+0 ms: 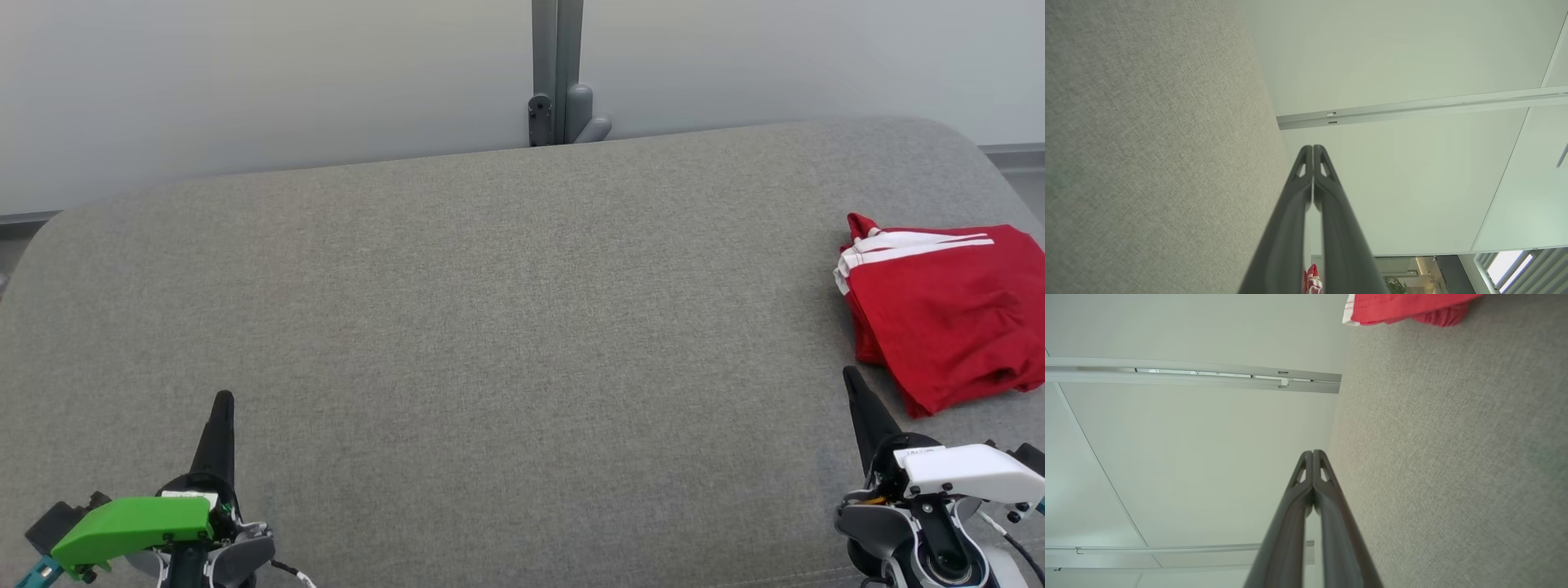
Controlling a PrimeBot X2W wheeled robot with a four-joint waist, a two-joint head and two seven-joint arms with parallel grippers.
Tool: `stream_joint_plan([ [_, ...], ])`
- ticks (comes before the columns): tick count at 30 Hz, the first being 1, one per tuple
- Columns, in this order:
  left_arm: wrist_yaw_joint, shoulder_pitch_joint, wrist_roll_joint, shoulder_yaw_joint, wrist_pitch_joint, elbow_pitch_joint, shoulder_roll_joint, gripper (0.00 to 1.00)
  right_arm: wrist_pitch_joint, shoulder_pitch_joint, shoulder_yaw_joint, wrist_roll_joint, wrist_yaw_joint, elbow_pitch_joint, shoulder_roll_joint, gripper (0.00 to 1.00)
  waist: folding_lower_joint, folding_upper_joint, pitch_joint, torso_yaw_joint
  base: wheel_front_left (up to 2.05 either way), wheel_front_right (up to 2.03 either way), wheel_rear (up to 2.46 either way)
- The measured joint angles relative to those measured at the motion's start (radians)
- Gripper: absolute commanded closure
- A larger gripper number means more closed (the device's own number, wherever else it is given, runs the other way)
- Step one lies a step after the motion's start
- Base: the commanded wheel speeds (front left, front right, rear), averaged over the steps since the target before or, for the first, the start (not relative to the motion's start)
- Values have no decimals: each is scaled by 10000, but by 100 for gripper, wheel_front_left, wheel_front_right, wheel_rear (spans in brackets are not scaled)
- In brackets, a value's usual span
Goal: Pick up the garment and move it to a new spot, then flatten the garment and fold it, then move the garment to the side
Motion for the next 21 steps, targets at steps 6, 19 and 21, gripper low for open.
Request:
stream_joint_plan([
  [6, 0, -70, -460, 17, 128, -19, 6, 100, 98, -10, -23, 487, 0, -33, -6, 100, 0, 0, 5, -7, 0, 0, 0],
  [19, -6, -187, -1058, 38, 257, -58, 13, 100, 255, -61, -52, 1172, 0, -86, -15, 100, 0, 0, 14, -17, 0, 0, 0],
  [21, -6, -188, -1058, 38, 257, -58, 13, 100, 257, -61, -54, 1172, 0, -86, -15, 100, 0, 0, 14, -17, 0, 0, 0],
])
